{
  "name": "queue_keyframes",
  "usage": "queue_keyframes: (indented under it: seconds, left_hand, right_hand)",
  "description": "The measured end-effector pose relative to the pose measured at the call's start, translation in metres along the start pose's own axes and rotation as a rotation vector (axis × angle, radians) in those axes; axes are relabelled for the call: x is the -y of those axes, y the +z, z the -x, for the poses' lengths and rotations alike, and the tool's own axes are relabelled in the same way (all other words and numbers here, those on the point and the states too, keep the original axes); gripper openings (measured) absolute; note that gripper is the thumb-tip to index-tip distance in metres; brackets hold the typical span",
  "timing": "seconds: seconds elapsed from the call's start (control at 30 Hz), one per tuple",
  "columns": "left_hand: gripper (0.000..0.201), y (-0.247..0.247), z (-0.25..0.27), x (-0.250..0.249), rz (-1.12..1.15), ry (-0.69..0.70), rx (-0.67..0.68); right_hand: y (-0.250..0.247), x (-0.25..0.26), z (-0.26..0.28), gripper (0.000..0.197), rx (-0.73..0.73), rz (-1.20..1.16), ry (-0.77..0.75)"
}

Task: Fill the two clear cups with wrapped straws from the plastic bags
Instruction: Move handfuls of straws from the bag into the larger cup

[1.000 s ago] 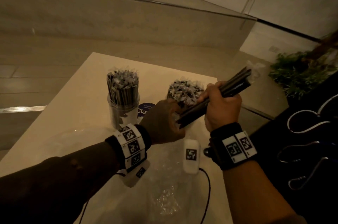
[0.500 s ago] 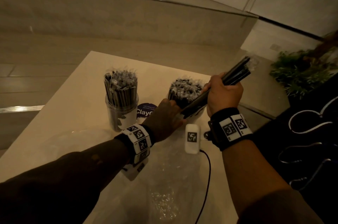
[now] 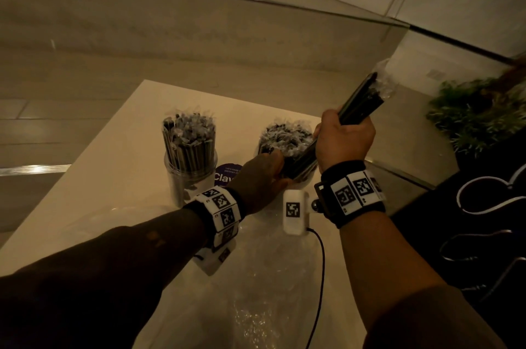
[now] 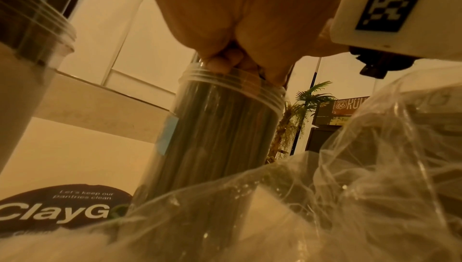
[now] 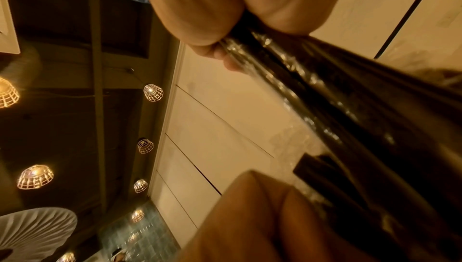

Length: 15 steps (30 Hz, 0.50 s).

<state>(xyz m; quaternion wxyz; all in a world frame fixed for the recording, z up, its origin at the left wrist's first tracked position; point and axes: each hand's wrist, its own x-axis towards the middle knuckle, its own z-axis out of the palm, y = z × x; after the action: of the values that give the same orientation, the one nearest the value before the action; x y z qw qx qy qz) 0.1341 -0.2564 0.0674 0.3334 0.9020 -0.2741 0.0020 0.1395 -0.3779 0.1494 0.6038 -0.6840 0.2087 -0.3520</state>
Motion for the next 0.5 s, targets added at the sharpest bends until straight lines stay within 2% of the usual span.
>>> queue_keyframes:
  seconds: [0.13,0.23,0.3,0.43,0.5]
  left_hand:
    - [0.034,0.001,0.002,0.002,-0.013,0.027,-0.005]
    - [0.025,0.000,0.004,0.005,-0.018,0.081,-0.047]
    - [0.027,0.001,0.004,0.007,-0.021,0.096,-0.069]
    - [0.026,0.003,0.002,0.008,0.005,0.110,-0.092]
    - [0.033,0.006,0.000,0.009,0.036,0.140,-0.087]
  right_hand:
    - [0.004,-0.006,0.009,0.010,0.033,0.073,-0.047]
    - [0.006,-0.013,0.019,0.006,0.066,0.088,-0.066]
    - [0.007,-0.019,0.022,0.005,0.073,0.103,-0.049]
    - [0.009,-0.029,0.028,0.024,0.077,0.159,-0.001]
    - [0.011,-0.036,0.035,0.029,0.108,0.198,0.008]
